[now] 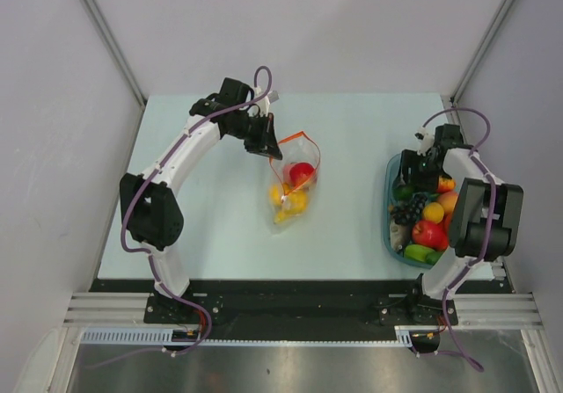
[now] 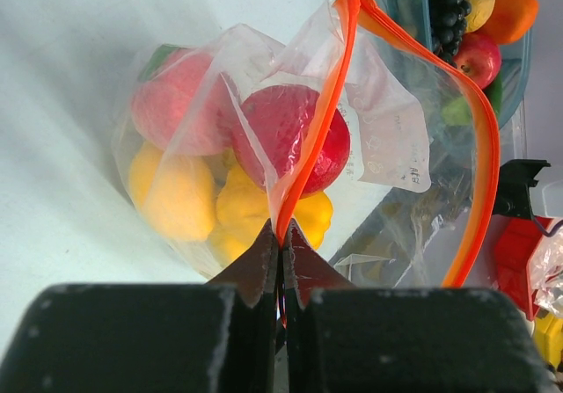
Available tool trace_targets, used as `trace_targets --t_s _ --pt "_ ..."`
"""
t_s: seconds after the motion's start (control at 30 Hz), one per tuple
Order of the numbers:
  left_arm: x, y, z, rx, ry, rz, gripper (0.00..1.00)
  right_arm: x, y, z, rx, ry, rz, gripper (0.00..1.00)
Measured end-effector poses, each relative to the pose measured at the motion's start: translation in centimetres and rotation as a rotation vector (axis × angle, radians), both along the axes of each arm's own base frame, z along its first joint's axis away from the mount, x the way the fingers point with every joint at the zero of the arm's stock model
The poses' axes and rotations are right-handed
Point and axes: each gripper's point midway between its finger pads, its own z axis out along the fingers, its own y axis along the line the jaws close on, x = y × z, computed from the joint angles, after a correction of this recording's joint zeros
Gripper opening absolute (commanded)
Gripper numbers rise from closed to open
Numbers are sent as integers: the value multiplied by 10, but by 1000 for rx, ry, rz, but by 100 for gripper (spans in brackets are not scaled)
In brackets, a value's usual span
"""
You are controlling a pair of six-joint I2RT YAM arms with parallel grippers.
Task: Place the food in the zip-top bag and seal the zipper
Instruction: Pick up the fake fruit from the bin, then place the fake fruit in the zipper food storage bag.
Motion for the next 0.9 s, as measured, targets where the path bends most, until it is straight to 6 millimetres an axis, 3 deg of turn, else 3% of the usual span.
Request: trace_targets --t_s 0.07,0.13,0.27,0.33,0.4,0.47,0.53,0.63,0.73,0.8,0.9 --pt "0 0 0 0 1 0 4 -3 0 10 8 -24 6 53" --pt "0 0 0 1 2 0 4 -2 3 34 24 -97 23 52" --pt "-1 0 0 1 4 0 4 6 31 115 100 -365 98 50" --pt "-1 0 0 1 5 0 4 10 63 166 148 -541 180 50" --pt "-1 0 0 1 5 0 4 6 112 211 210 -693 308 50" --pt "-1 0 0 1 5 -1 4 -6 169 246 284 -806 463 51" --pt "-1 0 0 0 5 -1 4 -20 219 268 356 -872 601 51" --pt "-1 0 0 0 6 -1 4 -35 264 276 420 -901 721 51" --pt "-1 0 0 0 6 -1 4 -41 297 262 438 -876 806 55" --pt "-1 0 0 0 5 -1 5 -46 315 245 432 -843 858 61" --pt "-1 0 1 -1 4 -1 5 -53 333 222 418 -791 915 78"
